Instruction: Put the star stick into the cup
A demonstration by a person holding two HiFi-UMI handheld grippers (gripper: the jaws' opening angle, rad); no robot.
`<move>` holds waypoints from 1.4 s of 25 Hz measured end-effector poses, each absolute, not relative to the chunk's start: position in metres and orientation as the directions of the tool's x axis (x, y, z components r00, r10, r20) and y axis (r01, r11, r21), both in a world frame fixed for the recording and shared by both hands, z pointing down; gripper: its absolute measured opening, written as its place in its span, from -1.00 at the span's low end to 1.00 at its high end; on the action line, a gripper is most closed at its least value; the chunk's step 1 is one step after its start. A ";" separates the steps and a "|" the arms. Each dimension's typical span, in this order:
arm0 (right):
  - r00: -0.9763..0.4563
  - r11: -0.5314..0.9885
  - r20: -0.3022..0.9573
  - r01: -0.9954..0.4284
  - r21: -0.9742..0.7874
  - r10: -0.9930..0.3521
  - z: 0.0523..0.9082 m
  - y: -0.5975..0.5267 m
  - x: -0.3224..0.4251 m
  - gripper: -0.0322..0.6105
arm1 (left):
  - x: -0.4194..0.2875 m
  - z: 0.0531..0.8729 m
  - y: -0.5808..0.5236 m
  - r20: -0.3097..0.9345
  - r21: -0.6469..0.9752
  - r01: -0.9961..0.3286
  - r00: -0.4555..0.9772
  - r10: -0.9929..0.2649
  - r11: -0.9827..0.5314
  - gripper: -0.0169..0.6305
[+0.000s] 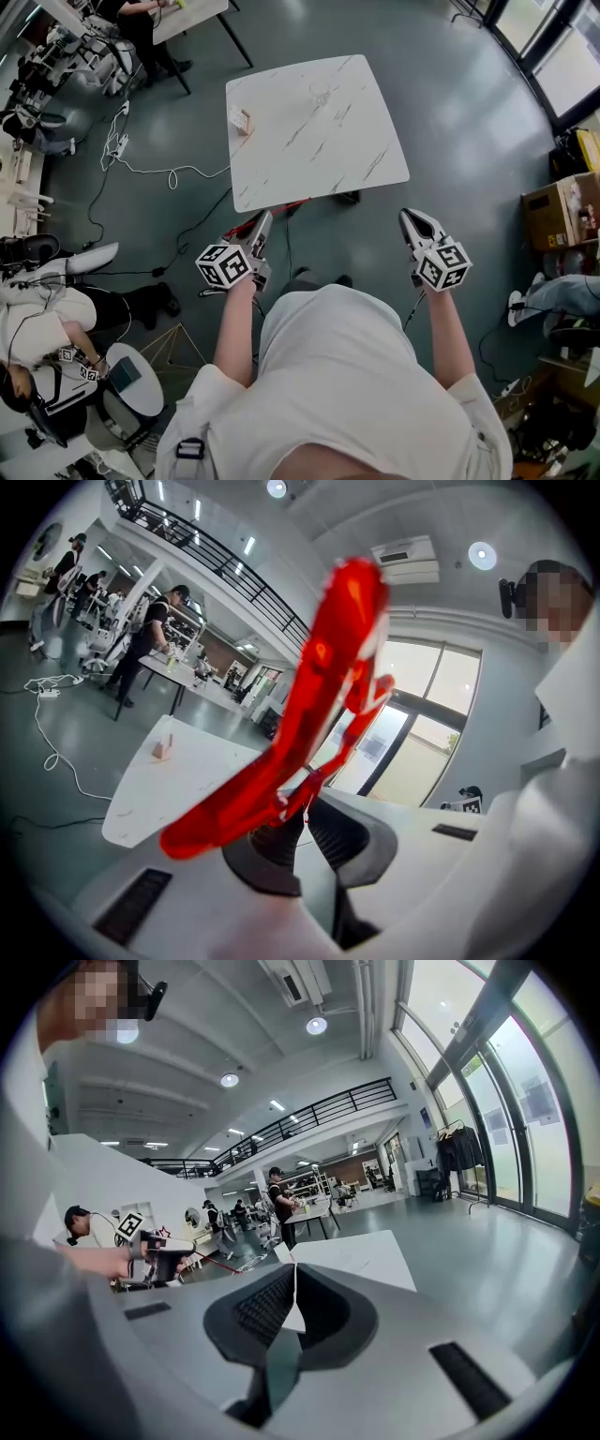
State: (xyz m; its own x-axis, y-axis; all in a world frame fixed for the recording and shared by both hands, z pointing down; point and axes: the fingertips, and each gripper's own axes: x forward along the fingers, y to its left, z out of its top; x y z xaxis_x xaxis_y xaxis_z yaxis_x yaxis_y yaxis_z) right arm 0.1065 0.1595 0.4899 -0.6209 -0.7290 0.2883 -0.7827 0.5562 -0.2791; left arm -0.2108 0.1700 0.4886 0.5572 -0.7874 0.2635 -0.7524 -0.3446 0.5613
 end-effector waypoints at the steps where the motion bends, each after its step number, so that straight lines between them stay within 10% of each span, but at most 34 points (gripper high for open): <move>1: -0.624 0.559 0.290 -0.781 -0.280 -0.726 0.491 0.161 0.108 -0.82 | -0.208 0.488 0.172 0.263 0.559 -0.755 0.554 -0.790 -0.344 -0.87; 35: -0.630 0.536 0.355 -0.775 -0.334 -0.691 0.526 0.045 0.093 -0.82 | -0.210 0.519 0.052 0.304 0.590 -0.743 0.567 -0.766 -0.316 -0.88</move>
